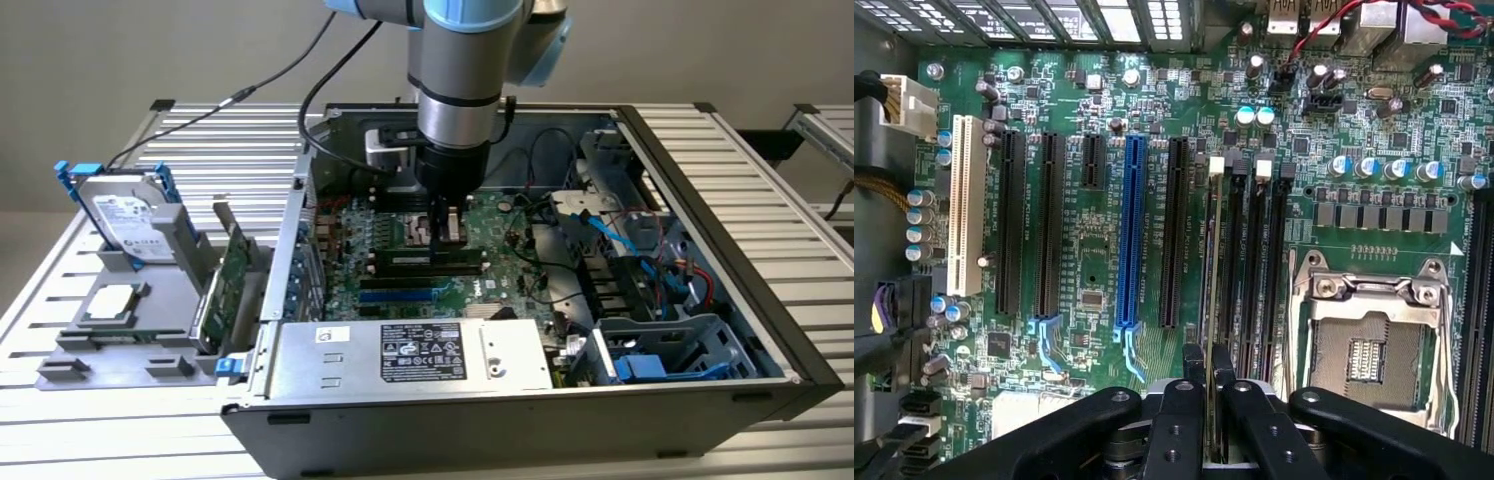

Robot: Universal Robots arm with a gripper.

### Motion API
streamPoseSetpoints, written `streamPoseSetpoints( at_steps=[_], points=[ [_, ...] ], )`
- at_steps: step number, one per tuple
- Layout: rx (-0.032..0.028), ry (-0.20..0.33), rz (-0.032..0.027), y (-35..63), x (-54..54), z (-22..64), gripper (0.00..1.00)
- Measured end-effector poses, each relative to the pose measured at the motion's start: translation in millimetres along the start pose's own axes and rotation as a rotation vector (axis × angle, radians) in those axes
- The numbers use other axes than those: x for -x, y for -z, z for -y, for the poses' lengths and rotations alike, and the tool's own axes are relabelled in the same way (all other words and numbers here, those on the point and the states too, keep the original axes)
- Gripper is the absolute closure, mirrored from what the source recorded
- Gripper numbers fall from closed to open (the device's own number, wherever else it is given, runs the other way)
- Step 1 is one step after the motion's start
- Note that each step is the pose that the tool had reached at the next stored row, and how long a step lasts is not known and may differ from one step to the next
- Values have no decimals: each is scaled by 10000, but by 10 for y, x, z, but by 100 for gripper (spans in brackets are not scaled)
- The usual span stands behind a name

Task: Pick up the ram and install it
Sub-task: 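Insert the ram into the slot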

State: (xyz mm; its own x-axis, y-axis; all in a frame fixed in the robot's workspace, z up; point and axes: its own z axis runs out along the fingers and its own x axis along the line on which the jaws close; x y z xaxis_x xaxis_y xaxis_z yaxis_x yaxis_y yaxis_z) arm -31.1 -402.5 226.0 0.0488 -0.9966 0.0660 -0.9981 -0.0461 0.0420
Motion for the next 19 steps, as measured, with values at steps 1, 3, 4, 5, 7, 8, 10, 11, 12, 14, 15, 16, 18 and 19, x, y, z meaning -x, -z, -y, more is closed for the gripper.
streamPoseSetpoints(
  at_steps=[1, 3, 4, 5, 7, 8, 10, 11, 12, 14, 15, 16, 18, 19],
  points=[
    [1, 0, -7, 0, 0, 0, 86],
    [1, -1, -12, -1, 0, 0, 86],
    [0, -1, -11, -2, 0, 0, 86],
    [0, -1, -13, -2, 0, 0, 86],
    [0, -1, -18, -3, 0, 0, 86],
    [0, -1, -20, -4, 0, 0, 86],
    [0, -1, -28, -10, 1, 1, 86],
    [1, -2, -36, -12, 2, 1, 86],
    [2, -3, -44, -13, 3, 1, 86],
    [3, -3, -53, -15, 3, 1, 86],
    [3, -3, -53, -15, 3, 1, 86],
    [2, -3, -52, -16, 4, 1, 86],
    [2, -1, -52, -17, 6, 1, 86],
    [1, -1, -51, -18, 7, 1, 86]
  ],
)
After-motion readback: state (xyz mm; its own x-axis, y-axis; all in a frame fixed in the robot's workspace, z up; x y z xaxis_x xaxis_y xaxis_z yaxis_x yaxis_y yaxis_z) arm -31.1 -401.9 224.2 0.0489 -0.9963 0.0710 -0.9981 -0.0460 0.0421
